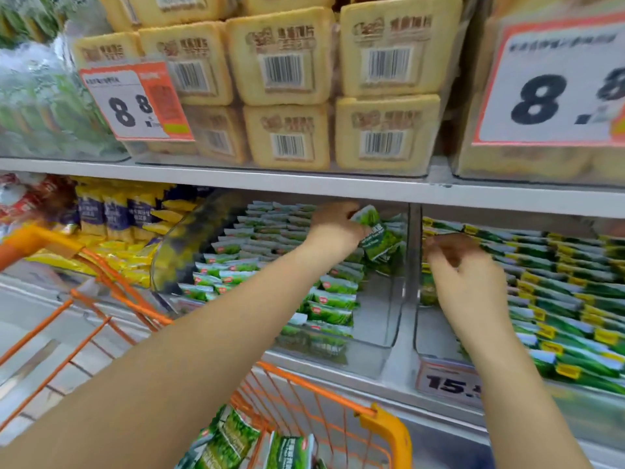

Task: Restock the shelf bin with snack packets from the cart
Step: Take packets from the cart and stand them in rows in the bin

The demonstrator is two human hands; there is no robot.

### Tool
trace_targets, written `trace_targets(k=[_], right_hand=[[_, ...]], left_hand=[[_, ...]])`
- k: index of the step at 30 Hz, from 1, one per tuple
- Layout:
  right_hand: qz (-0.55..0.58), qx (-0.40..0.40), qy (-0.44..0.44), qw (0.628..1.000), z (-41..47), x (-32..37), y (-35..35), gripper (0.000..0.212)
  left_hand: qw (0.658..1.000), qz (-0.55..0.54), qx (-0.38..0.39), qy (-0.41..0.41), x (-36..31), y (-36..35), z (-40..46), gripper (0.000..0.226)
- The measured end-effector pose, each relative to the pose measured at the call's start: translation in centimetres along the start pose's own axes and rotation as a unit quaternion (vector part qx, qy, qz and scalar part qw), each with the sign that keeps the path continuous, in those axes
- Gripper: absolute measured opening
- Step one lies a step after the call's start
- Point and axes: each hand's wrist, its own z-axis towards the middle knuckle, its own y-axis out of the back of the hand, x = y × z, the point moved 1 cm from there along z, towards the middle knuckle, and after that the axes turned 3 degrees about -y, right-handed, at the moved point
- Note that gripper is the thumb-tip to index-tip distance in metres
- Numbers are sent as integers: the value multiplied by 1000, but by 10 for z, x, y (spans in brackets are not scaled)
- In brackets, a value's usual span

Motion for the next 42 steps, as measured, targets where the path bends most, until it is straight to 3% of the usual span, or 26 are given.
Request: trace_targets(k=[10,17,22,26,30,34,37,40,42], right_hand=[[12,4,3,1000,4,-2,-4,15],[10,-5,7,1000,4,0,-5,17],[0,-4,5,1000,6,1,-6,19],[-26,-6,23,999,7,4,-5,18],[-34,-75,142,987,-11,18,-6,22],[-51,-11,327,944,-48,33,-18,24],[-13,58,395,917,-79,46,-29,25],[15,160,389,907,-107,63,-47,28],[-42,254,389,884,-125,75,-63,30]], left_hand=[[999,18,3,-35,15,-35,22,39],[974,202,25,-102,19,-53,31,35],[936,332,34,-109,10,-61,39,26],[945,297,64,-118,11,-51,38,28],[969,201,5,-144,24,-14,1,27],[984,51,-55,-161,53,31,-92,13],[992,-38,-34,-117,80,62,-170,11],[996,41,51,-62,127,84,-228,22],[986,136,95,-33,159,93,-258,34]])
